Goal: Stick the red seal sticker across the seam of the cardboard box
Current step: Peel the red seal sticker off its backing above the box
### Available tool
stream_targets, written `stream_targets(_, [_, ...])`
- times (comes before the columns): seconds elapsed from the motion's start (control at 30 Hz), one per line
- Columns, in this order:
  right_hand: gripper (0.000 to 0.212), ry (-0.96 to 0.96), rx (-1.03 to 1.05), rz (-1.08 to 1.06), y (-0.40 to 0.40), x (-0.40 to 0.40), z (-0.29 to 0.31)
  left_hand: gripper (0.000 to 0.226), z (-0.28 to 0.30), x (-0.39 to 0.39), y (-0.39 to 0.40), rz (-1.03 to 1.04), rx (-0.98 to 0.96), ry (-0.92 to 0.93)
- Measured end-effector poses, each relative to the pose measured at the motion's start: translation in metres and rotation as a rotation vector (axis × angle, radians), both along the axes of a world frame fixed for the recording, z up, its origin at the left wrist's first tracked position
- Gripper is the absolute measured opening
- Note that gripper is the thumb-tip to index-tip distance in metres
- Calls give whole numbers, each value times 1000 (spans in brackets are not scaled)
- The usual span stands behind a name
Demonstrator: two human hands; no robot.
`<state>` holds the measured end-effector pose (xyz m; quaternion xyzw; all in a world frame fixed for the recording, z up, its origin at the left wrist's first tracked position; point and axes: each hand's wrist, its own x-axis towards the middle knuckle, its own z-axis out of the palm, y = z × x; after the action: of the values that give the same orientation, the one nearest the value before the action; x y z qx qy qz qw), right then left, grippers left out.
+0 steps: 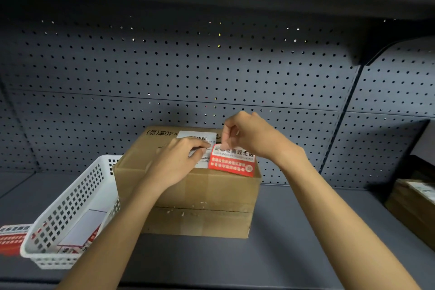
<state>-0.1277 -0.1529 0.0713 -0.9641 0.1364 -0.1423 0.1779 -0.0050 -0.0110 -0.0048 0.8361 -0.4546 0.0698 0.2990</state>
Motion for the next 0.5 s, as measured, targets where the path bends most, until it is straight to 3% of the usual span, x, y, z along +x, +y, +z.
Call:
stream_targets(0.2, [26,-102,30,53,13,-4,11,31,-5,2,0,-35,-14,-70])
stream_targets(0.4, [11,-48,85,87,32,-13,6,29,-4,-11,19,-199,-655,75])
stream_targets(0.5, [19,-17,94,101,43,-15,3,24,-20,-27,37,-257,-752,121])
